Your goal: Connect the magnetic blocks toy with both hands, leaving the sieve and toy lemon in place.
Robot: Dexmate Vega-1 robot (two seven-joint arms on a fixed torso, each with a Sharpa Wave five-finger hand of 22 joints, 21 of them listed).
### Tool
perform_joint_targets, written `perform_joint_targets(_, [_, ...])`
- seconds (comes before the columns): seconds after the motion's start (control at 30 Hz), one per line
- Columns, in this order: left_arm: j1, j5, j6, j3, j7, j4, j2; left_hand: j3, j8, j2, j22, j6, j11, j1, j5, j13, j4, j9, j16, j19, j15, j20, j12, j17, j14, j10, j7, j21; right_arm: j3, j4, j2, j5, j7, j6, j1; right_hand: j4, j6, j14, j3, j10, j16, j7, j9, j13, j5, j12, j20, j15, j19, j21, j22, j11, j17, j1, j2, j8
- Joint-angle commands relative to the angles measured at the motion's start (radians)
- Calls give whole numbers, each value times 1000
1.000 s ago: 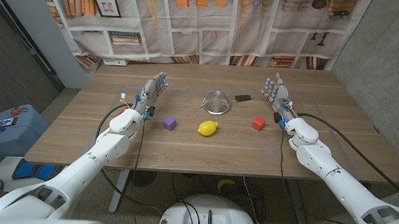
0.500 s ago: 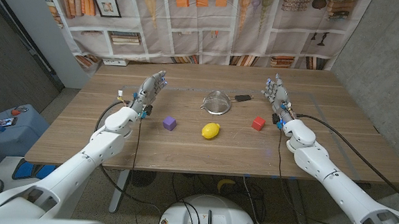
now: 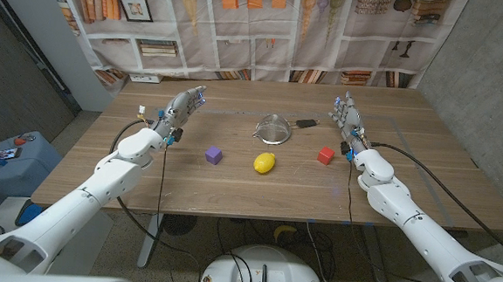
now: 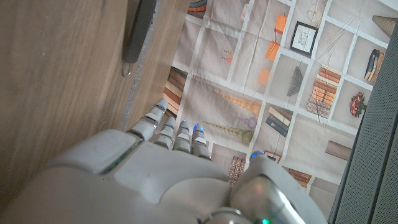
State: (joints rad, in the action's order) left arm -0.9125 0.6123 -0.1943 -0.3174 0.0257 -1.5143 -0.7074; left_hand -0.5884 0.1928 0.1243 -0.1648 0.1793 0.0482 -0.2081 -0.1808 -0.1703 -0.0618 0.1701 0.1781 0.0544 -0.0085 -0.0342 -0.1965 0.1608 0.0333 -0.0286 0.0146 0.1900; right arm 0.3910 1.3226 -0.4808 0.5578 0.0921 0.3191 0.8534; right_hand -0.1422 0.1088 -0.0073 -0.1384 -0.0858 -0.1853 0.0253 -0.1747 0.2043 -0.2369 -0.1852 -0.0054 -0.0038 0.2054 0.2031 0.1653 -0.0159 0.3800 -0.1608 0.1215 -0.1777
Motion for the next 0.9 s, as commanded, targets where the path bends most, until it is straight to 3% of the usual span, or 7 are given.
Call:
perform_joint_targets(0.03, [-30,-30,97,19,35,-137,-143,-5,10,-4,-2,32,9,-21,4,-4,-27,2,-1,14,-1,-7,-8,4,-6,-16,4,1,-2,-12,0,-10,4,18,0,2,10,-7,-9,-7,-6,2,-1,1,-5,-4,-9,-7,4,-2,2,3,-3,-8,2,-5])
perform_joint_targets(0.27, [-53,-59,139,29,48,-205,-219,-11,17,-16,-2,85,34,-40,5,-5,-72,3,-1,17,-14,-6,-7,5,-10,-32,28,-2,-10,22,-10,-29,41,26,30,4,11,-8,-11,-6,-6,3,-1,-2,-6,-4,-10,-9,4,-3,2,5,-7,-8,4,-5])
perform_joint_targets(0.37, [-68,-80,157,39,46,-241,-260,-18,16,-21,-2,109,72,-60,5,-5,-101,4,0,25,-28,-7,-8,5,-17,-46,65,-2,-12,36,-14,-33,50,26,41,5,11,-8,-13,-6,-6,2,-1,-3,-7,-4,-10,-9,4,-4,2,5,-10,-8,5,-6])
perform_joint_targets(0.47, [-78,-105,180,47,52,-276,-305,-21,17,-28,-2,126,82,-73,5,-5,-115,5,-1,28,-41,-12,-6,5,-18,-48,88,-2,-13,42,-18,-34,51,23,46,6,11,-7,-13,-6,-7,3,-1,-4,-8,-4,-11,-9,5,-5,2,5,-11,-8,5,-6])
perform_joint_targets(0.67, [-96,-149,190,66,45,-318,-358,-25,22,-46,-1,149,99,-100,4,-5,-129,5,0,35,-51,-22,-6,6,-23,-57,110,-2,-13,53,-20,-41,62,22,54,7,12,-8,-15,-6,-7,3,-1,-5,-9,-4,-11,-12,5,-6,2,4,-14,-8,6,-6])
perform_joint_targets(0.9, [-62,-241,198,53,84,-345,-421,-27,24,-62,-1,164,103,-123,3,-5,-133,6,1,42,-56,-29,-5,6,-29,-63,121,-2,-16,61,-18,-44,71,25,62,9,11,-7,-17,-6,-7,4,-1,-7,-10,-5,-12,-10,6,-7,2,5,-19,-8,7,-6])
